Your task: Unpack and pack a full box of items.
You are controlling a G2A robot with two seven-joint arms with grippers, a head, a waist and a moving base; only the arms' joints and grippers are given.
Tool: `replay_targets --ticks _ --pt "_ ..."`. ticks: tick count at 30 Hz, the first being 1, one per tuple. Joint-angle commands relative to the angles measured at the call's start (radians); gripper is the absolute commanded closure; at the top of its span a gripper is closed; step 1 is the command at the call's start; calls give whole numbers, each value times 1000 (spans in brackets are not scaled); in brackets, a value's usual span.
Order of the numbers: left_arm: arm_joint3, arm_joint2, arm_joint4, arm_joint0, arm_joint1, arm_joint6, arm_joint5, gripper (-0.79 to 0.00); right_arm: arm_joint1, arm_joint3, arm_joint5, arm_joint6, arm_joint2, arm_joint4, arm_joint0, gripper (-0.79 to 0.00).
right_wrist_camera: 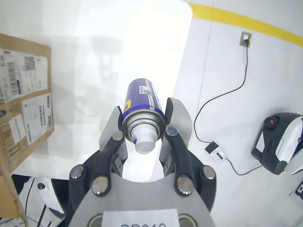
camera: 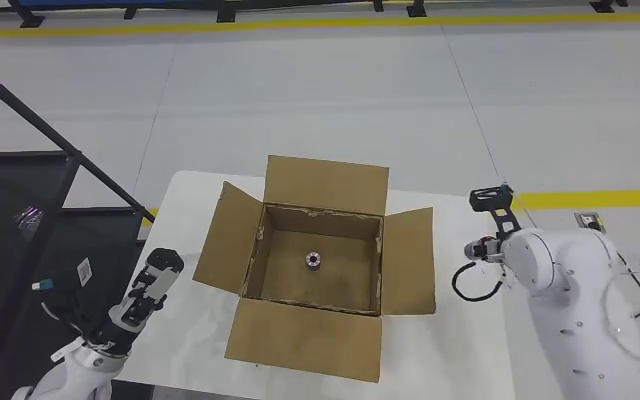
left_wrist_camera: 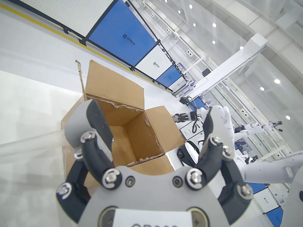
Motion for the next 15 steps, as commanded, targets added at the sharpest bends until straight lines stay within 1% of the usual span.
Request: replay_targets --ticks 1,7,12,13,15 --pt "0 0 0 0 0 0 0 -785 2 66 -8 0 -17 26 11 0" --pt "0 0 0 0 0 0 0 -785 5 187 -13 0 -93 47 50 0" --pt "0 0 0 0 0 0 0 -785 2 259 -4 0 -144 72 87 0" --pt "0 0 0 0 0 0 0 -785 1 270 -2 0 -152 78 94 -15" --pt "0 0 0 0 0 0 0 -785 0 291 3 0 -166 88 104 -3"
